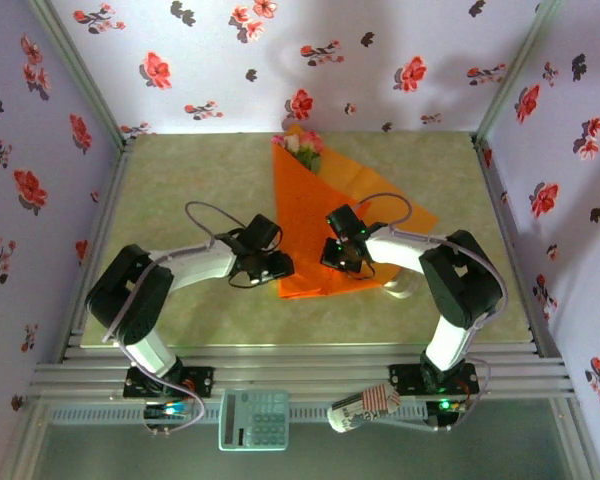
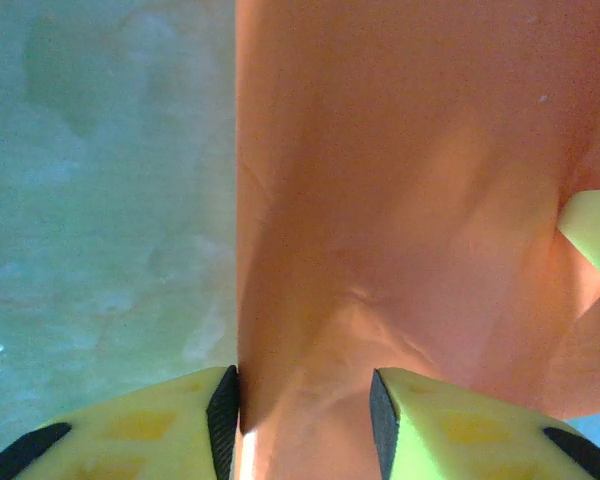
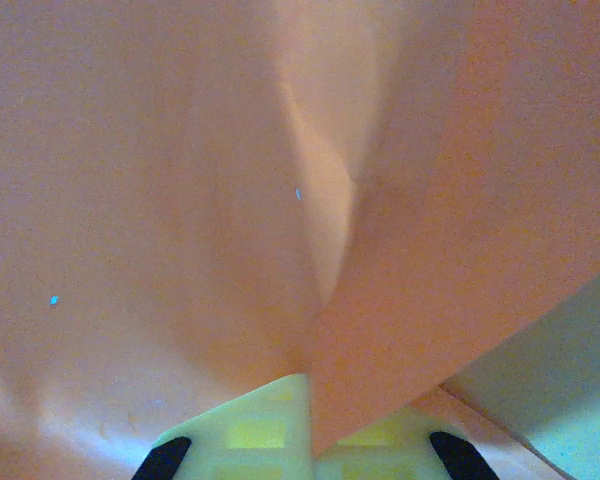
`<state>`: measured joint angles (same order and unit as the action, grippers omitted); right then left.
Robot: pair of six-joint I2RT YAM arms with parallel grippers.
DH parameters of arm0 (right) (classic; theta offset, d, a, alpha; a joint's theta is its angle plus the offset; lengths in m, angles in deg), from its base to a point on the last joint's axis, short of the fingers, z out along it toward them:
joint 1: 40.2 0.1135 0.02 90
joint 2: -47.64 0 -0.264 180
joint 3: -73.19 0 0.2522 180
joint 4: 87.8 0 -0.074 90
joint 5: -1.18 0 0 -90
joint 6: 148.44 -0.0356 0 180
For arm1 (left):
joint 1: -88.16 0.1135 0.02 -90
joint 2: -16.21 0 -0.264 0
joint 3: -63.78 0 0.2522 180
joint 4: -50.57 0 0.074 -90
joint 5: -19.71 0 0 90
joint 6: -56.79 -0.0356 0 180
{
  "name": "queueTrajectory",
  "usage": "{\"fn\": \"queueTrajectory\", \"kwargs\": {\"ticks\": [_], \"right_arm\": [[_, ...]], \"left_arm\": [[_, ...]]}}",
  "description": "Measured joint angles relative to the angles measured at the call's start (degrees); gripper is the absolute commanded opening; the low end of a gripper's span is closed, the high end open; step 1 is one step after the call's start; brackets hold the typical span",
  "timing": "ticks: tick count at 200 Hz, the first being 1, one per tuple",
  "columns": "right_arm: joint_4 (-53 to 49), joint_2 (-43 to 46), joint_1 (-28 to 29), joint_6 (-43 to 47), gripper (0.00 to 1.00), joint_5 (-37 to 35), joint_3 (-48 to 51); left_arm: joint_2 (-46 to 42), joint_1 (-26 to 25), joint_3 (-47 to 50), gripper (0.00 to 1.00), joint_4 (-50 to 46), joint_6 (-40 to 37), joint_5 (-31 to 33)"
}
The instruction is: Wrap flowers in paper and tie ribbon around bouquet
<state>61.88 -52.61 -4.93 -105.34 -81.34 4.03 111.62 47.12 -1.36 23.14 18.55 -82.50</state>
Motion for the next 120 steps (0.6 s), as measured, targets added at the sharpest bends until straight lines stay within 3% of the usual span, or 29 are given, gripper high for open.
{"fn": "queueTrajectory", "kwargs": {"ticks": [51,100,111,120], "right_arm": [[0.17,0.0,-0.13,0.0,0.0,0.04,0.17],[0.17,0.0,-0.17,0.0,0.0,0.22,0.17],[0.15,0.0,-0.2,0.0,0.08,0.26,0.17],[-0.02,0.0,-0.24,-0.11,0.2,0.24,0.15]], "left_arm": [[-0.02,0.24,2.91,0.32,3.15,1.38,-0.66],[-0.5,0.57,5.09,0.07,5.92,2.56,-0.63],[-0.52,0.55,5.44,0.01,6.8,2.49,-0.72],[-0.52,0.55,5.49,0.0,6.99,2.73,-0.74]]}}
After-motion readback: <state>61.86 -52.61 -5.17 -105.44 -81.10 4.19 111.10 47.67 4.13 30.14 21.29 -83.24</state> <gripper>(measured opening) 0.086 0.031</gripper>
